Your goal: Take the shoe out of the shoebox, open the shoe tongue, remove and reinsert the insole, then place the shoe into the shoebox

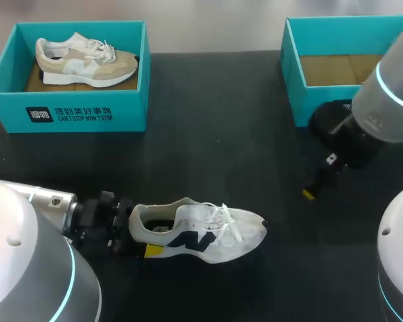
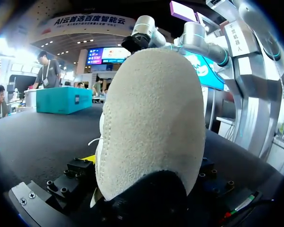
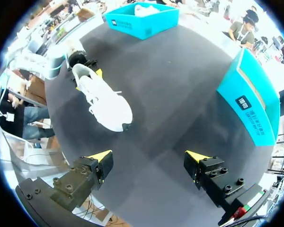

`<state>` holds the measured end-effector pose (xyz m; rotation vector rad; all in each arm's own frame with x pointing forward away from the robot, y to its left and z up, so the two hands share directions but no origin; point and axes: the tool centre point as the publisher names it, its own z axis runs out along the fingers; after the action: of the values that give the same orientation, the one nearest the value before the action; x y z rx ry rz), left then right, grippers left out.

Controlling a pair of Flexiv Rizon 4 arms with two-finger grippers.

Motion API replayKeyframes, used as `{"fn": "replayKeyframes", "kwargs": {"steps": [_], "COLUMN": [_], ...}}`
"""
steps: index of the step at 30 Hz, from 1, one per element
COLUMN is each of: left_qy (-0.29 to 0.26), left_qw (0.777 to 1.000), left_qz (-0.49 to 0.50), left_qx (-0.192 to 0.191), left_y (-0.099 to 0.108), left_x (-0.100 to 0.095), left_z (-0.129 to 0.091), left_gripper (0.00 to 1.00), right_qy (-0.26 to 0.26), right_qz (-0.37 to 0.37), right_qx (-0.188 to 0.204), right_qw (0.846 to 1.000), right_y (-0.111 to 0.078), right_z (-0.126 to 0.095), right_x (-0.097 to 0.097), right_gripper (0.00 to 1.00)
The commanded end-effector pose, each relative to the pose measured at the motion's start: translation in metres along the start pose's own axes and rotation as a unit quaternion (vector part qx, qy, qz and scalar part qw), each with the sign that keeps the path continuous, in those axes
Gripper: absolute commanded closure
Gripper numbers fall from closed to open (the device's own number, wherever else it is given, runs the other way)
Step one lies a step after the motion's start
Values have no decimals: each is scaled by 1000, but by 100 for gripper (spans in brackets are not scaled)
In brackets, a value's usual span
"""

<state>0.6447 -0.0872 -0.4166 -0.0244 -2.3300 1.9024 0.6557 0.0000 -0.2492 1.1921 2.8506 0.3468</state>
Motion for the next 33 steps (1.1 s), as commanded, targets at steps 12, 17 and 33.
{"fn": "replayKeyframes", "kwargs": {"steps": [12, 17, 33], "left_qy": [-1, -1, -1], "left_qw": [1000, 1000, 1000], "left_qz": [0, 0, 0], "left_qx": [0, 0, 0], "left_y": [2, 2, 2], "left_x": [-2, -2, -2], "left_z": [2, 2, 2], "left_gripper": [100, 100, 100], "right_qy": [-88, -71, -96], "right_qz": [174, 198, 208], "right_qx": [67, 52, 59], "right_qw": [978, 976, 972], "right_y": [63, 86, 102], "right_z": [9, 21, 23], "right_x": [51, 67, 84], "right_gripper": [0, 0, 0]}}
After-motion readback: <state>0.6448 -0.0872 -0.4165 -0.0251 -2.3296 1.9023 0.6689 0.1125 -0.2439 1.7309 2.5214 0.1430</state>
